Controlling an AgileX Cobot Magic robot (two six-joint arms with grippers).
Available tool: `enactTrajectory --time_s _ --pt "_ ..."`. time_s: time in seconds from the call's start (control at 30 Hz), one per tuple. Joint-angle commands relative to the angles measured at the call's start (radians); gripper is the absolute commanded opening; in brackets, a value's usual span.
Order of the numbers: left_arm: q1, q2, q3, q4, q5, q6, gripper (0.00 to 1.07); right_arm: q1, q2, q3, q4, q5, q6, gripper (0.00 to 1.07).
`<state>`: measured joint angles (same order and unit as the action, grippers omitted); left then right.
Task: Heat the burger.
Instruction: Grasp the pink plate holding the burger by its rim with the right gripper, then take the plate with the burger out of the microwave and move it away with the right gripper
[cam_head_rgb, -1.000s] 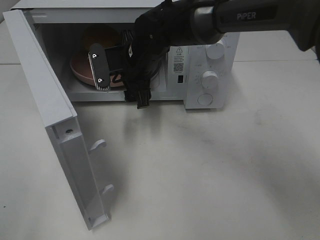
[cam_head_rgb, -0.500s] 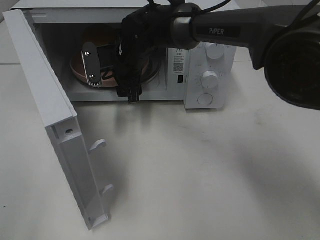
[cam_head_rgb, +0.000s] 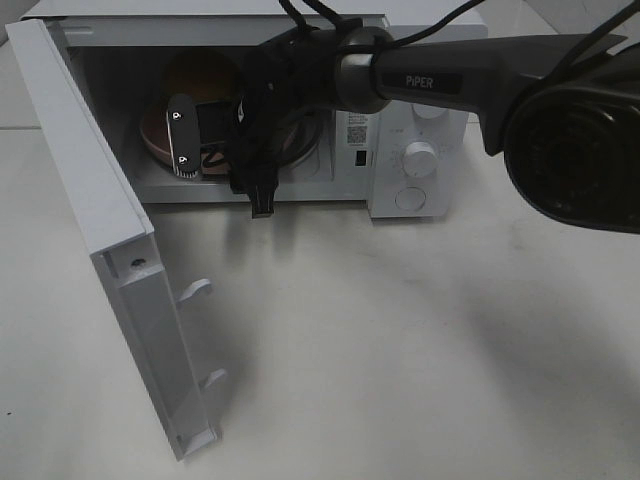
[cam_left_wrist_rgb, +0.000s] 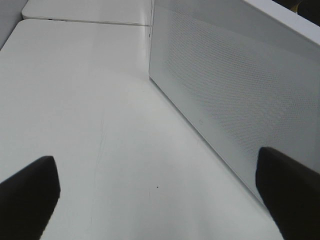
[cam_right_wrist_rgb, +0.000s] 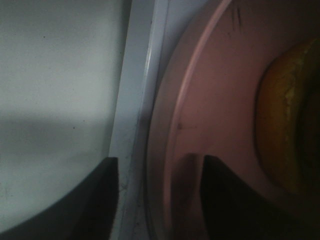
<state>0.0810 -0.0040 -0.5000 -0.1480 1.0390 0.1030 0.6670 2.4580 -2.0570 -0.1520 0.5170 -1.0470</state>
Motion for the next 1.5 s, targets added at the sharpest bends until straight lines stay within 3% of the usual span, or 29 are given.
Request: enactTrajectory --time_s 0.03,0.07,0.1,0.13,0.17,0.77,0.97,1.07,1.5 --pt "0.001 -0.021 0.004 -0.01 -0.001 -0.004 1.0 -0.002 -0.002 -0.012 0.008 0.01 0.007 0.33" --pt "0.001 -0.021 0.004 -0.01 -0.001 -0.004 1.0 -0.002 -0.002 -0.012 0.008 0.011 0.007 0.24" --pt "0.001 -0.021 0.004 -0.01 -0.001 -0.004 1.0 -0.002 -0.002 -0.012 0.012 0.011 0.007 0.08" --pt "0.001 -0.021 0.004 -0.01 -0.001 -0.004 1.0 -0.002 -0.002 -0.012 0.012 0.011 0.007 0.08" --pt "0.001 -0.021 0.004 -0.01 -0.001 -0.004 1.0 -0.002 -0.002 -0.012 0.026 0.011 0.008 0.0" --pt "0.001 -0.021 0.004 -0.01 -0.001 -0.004 1.0 0.0 -0.02 0.011 0.03 0.057 -0.049 0.0" --pt "0.001 -0.021 0.004 -0.01 -0.001 -0.004 1.0 0.0 -0.113 0.148 0.024 0.017 -0.18 0.0" --pt "0.001 -0.021 0.004 -0.01 -0.001 -0.004 1.0 0.0 -0.127 0.169 0.024 0.003 -0.188 0.0" --pt "0.001 -0.021 0.004 -0.01 -0.001 -0.004 1.0 0.0 -0.306 0.474 0.023 -0.249 -0.29 0.0"
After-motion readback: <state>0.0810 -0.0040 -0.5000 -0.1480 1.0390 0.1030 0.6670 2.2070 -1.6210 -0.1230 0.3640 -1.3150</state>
